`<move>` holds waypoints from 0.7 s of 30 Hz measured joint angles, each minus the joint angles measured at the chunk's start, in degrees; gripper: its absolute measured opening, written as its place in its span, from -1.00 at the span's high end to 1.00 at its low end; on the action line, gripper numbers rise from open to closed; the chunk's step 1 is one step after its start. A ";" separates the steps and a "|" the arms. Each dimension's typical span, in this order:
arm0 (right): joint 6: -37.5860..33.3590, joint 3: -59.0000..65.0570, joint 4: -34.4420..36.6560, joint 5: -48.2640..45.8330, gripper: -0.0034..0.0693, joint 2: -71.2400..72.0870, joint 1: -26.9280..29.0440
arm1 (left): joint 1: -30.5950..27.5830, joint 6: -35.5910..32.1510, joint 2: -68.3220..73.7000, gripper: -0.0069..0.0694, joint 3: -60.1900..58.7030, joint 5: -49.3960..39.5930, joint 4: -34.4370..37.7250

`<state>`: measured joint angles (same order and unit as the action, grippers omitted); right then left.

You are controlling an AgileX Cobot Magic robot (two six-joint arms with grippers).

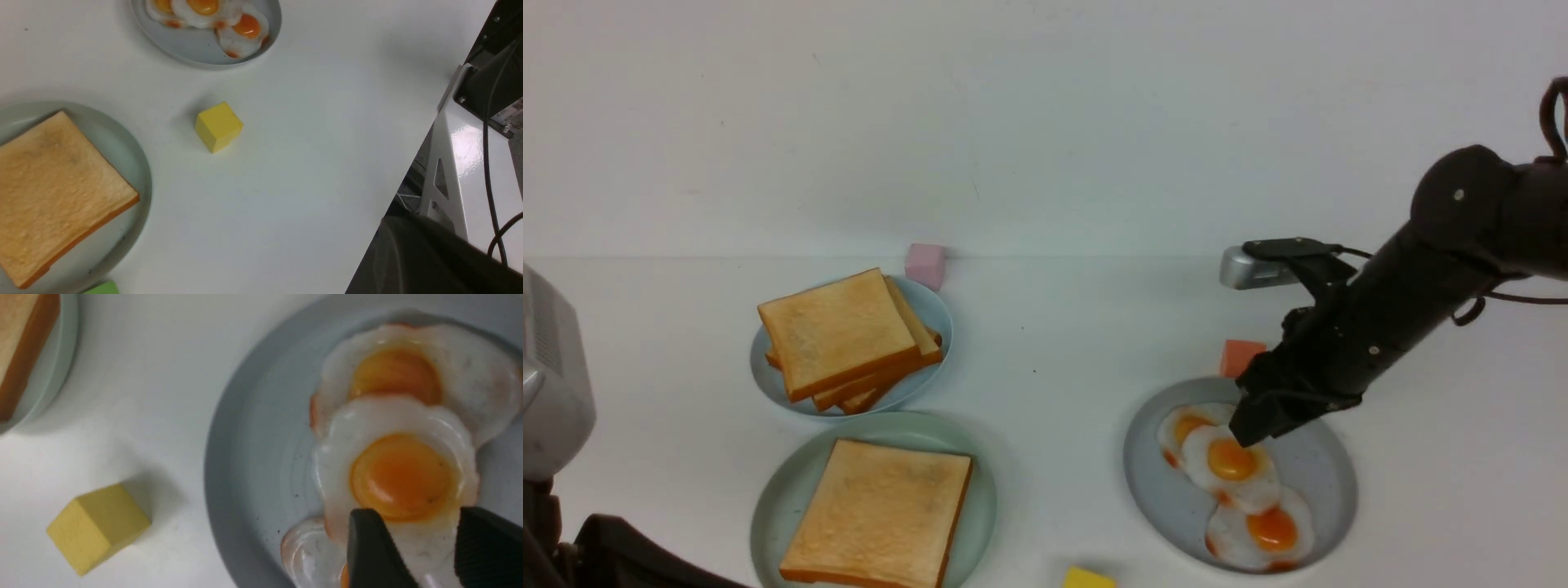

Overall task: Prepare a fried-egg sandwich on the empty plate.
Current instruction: Use the right arm to grab a fried egg

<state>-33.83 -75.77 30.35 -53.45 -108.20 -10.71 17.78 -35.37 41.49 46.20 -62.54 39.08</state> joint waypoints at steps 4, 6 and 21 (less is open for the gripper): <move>-2.68 -0.99 0.32 -2.57 0.04 -0.32 2.35 | 0.00 0.00 0.00 0.76 0.00 -0.05 0.11; -2.90 -0.99 0.66 -2.71 0.04 -0.32 3.10 | 0.00 0.00 0.00 0.76 0.00 -0.05 0.11; -3.37 -0.99 1.90 -3.41 0.04 -0.32 3.84 | 0.00 0.00 0.00 0.72 0.00 2.01 0.72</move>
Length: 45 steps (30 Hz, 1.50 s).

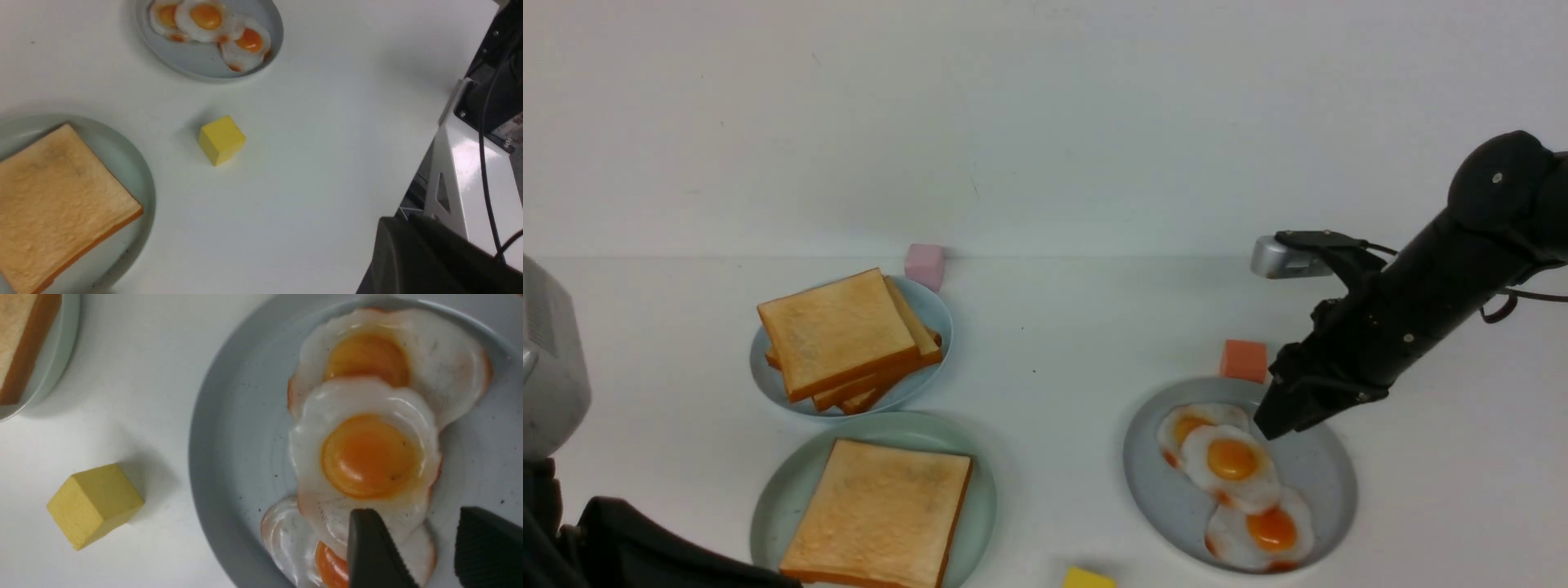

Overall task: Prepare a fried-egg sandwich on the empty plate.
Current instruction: Use the right arm to grab a fried egg

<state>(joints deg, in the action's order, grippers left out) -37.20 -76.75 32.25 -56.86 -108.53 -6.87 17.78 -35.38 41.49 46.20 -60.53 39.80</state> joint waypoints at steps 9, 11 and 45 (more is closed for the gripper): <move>-1.61 0.00 0.00 0.00 0.04 0.00 0.00 | 0.00 -0.05 0.00 0.69 0.00 0.38 -0.06; -1.86 0.00 0.00 0.00 0.04 0.00 0.00 | 0.00 -0.17 0.00 0.69 0.00 0.38 -1.06; -1.98 0.00 0.00 1.15 0.04 0.00 0.00 | 0.00 -0.17 0.00 0.85 0.00 -0.25 -3.52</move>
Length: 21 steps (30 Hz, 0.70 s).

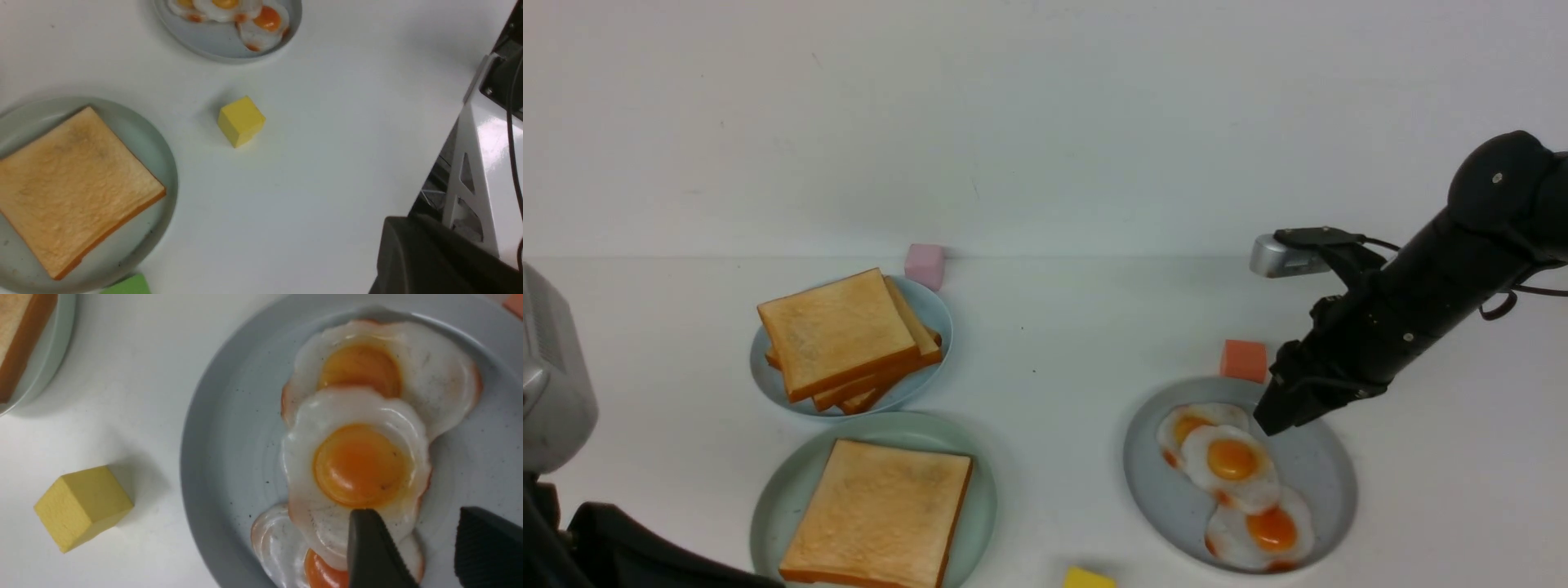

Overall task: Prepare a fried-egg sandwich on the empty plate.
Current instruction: Use the right arm to grab a fried egg

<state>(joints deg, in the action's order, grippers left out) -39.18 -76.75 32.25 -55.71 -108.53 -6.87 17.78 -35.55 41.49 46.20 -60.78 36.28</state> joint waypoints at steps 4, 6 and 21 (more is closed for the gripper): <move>-0.83 0.00 0.00 0.00 0.04 0.00 0.00 | 0.00 0.00 0.00 0.85 0.00 0.98 -0.29; -1.09 0.00 0.04 0.00 0.04 0.00 0.00 | 0.00 0.00 0.00 0.85 0.00 1.09 -0.65; 0.09 0.00 3.40 0.36 0.04 0.00 0.00 | 0.00 0.00 0.00 0.85 0.00 2.46 -1.66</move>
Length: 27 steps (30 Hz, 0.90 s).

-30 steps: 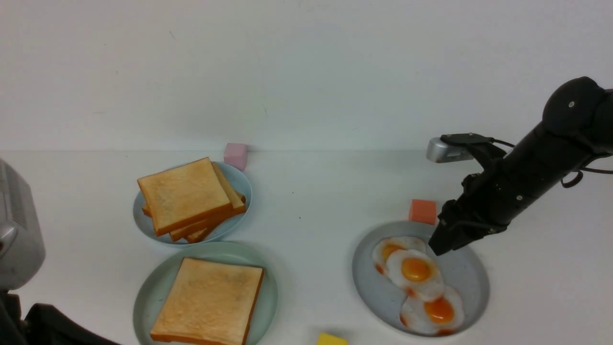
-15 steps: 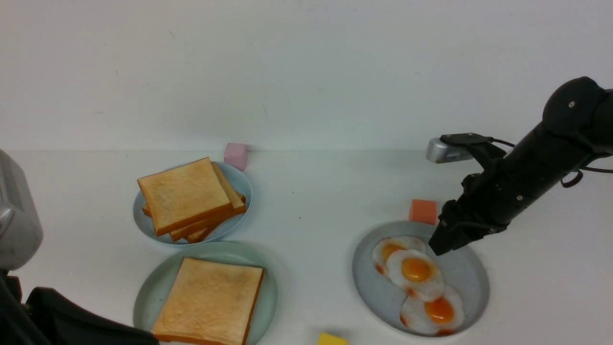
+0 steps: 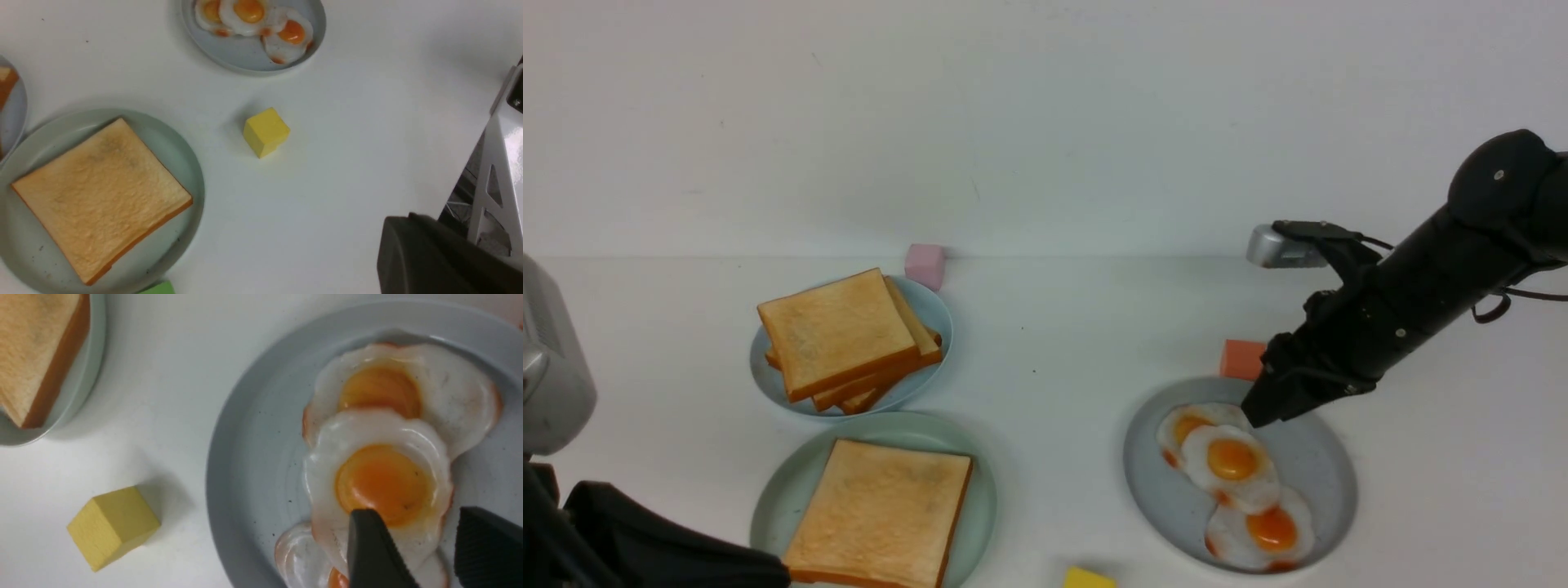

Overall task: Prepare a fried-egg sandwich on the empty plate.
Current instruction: Use the right arm to grab a fried egg

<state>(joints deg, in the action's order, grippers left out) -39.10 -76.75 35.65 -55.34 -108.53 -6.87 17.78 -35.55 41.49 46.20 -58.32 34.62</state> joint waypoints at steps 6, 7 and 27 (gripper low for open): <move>3.63 0.00 -0.62 0.80 0.04 -0.63 0.00 | 0.00 0.00 0.00 0.85 0.00 0.53 0.00; 3.99 0.00 -0.67 0.87 0.04 -1.10 0.00 | 0.00 0.00 0.00 0.85 0.00 0.53 0.00; 2.05 0.00 1.76 1.24 0.04 -7.59 1.07 | 0.00 0.00 0.00 0.84 0.00 0.71 0.11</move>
<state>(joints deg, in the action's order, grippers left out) -37.05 -76.75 37.40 -54.10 -116.12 -5.80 17.78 -35.55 41.49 46.20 -57.62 34.72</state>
